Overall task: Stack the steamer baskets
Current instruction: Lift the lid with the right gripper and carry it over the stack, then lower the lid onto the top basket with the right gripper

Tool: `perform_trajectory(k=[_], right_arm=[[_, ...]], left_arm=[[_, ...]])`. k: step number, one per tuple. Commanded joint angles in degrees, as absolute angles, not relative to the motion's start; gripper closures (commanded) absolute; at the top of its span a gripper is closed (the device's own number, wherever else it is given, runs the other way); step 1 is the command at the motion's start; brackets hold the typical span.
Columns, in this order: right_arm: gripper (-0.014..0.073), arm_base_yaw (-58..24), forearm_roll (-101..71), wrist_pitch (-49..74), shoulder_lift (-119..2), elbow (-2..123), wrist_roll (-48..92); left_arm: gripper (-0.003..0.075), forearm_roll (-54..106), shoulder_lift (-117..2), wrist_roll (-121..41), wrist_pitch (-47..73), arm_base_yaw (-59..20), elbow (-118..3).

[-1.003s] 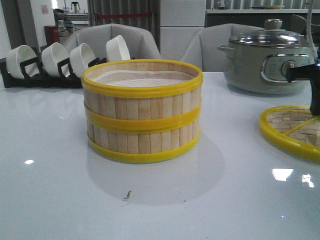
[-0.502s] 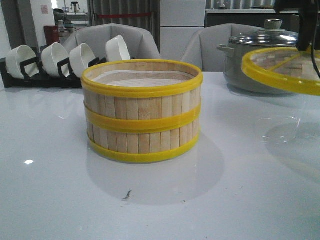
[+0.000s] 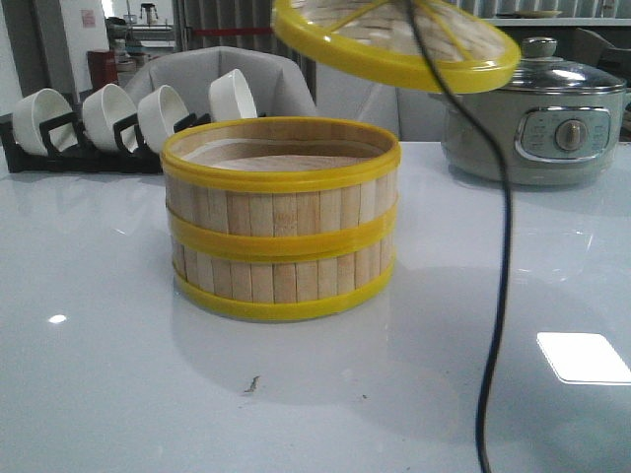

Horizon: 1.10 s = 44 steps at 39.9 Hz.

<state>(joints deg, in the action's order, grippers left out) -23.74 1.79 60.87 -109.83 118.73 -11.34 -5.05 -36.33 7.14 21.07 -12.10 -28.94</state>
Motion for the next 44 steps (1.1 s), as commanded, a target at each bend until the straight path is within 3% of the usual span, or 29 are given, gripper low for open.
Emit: perform_trajectory(k=[1,13,44], right_arm=[[0.0564,-26.51,1.87,58.11,-109.45,122.83,-10.87],[0.0564,-30.67,1.41,58.38,-115.72,126.04,-10.8],[0.0564,-30.93,-0.64,56.56,-118.55,126.59,-7.86]], left_arm=[[0.0634,-4.94,-36.23,7.55,16.63,-12.03,-30.56],[0.0634,-4.94,-36.23,7.55,16.63,-12.03,-30.56],[0.0634,-4.94,-36.23,7.55,16.63,-12.03,-30.56]])
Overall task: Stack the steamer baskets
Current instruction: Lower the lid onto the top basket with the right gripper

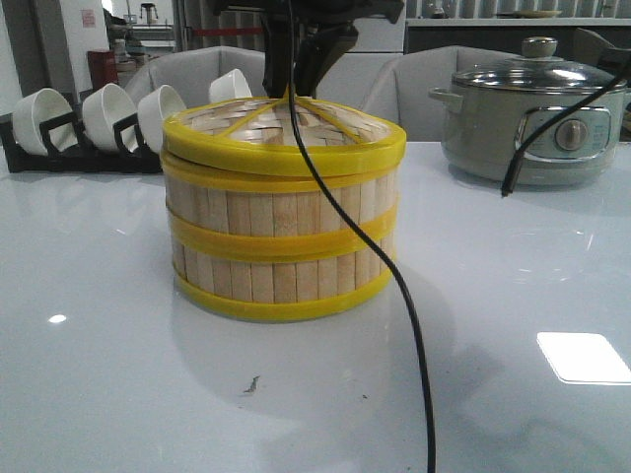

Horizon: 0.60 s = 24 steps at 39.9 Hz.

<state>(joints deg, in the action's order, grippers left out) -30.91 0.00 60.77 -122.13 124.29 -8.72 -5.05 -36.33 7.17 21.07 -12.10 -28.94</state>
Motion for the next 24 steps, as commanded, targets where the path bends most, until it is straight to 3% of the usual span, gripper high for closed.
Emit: perform_trajectory(k=[1,24], right_arm=[[0.0564,-30.98,-0.92,56.35,-118.55,126.59,-7.86],[0.0564,-31.22,-2.66,56.7,-118.55,127.07,-5.74]], left_arm=[[0.0634,-4.94,-36.23,7.55,16.63,-12.03,-30.56],[0.0634,-4.94,-36.23,7.55,16.63,-12.03,-30.56]])
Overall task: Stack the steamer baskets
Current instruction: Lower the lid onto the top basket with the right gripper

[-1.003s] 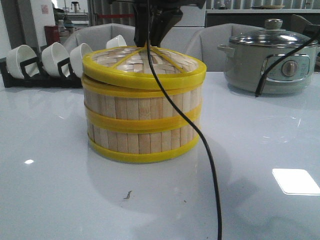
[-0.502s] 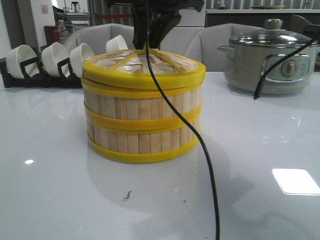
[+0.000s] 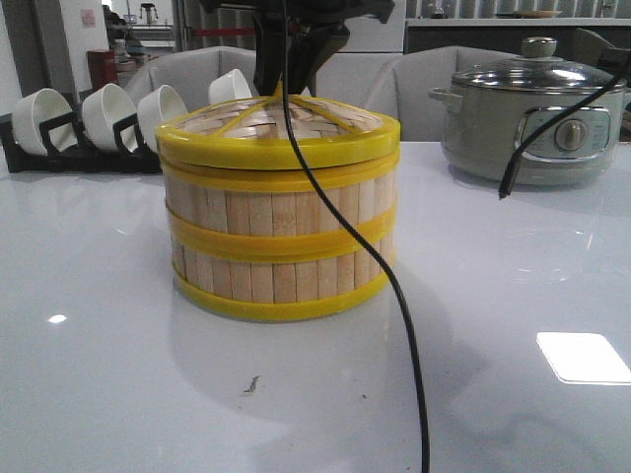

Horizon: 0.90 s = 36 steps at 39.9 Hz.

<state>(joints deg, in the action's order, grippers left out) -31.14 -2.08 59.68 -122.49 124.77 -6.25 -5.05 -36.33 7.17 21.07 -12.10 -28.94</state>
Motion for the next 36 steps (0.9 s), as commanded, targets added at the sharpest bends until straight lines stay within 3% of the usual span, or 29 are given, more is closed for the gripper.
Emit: perform_trajectory(k=[1,27,32,36], right_arm=[[0.0564,-31.22,-2.66,56.77,-118.55,127.07,-5.74],[0.0561,-31.22,-2.66,57.04,-118.65,126.78,-5.74],[0.0498,-31.22,-2.66,57.07,-118.65,126.78,-5.74],[0.0395,-31.22,-2.66,57.15,-118.65,126.78,-5.74]], left_arm=[[0.0634,-4.94,-36.23,7.55,16.63,-12.03,-30.56],[0.0634,-4.94,-36.23,7.55,16.63,-12.03,-30.56],[0.0634,-4.94,-36.23,7.55,16.63,-12.03,-30.56],[0.0634,-4.94,-36.23,7.55,16.63,-12.03,-30.56]])
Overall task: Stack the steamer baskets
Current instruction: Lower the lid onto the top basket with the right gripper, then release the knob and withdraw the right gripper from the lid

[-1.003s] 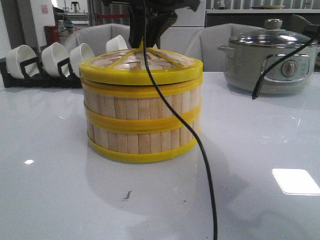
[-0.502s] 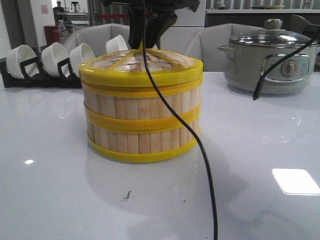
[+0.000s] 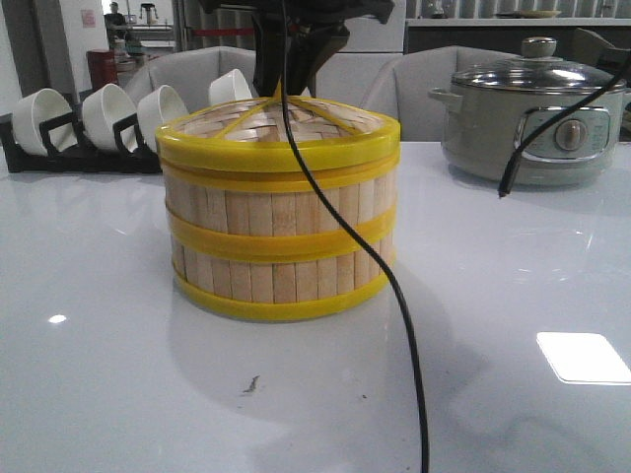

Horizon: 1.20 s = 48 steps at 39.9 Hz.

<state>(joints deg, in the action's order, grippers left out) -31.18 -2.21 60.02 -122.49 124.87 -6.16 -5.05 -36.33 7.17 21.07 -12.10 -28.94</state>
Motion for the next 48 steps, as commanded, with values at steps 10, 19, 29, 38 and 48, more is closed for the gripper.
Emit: perform_trajectory(k=[10,19,29,38,48], right_arm=[[0.0275,-31.22,-2.66,57.69,-118.65,126.78,-5.74],[0.0275,-31.22,-2.4,57.74,-118.45,126.78,-5.74],[0.0276,-29.33,1.19,56.06,-114.66,126.84,-5.74],[0.0393,-22.15,2.03,55.89,-107.86,124.14,-5.74],[0.0542,-13.48,2.03,49.24,-94.2,106.5,-5.74]], left_arm=[[0.0634,-4.94,-36.23,7.55,16.63,-12.03,-30.56],[0.0634,-4.94,-36.23,7.55,16.63,-12.03,-30.56],[0.0634,-4.94,-36.23,7.55,16.63,-12.03,-30.56],[0.0634,-4.94,-36.23,7.55,16.63,-12.03,-30.56],[0.0634,-4.94,-36.23,7.55,16.63,-12.03,-30.56]])
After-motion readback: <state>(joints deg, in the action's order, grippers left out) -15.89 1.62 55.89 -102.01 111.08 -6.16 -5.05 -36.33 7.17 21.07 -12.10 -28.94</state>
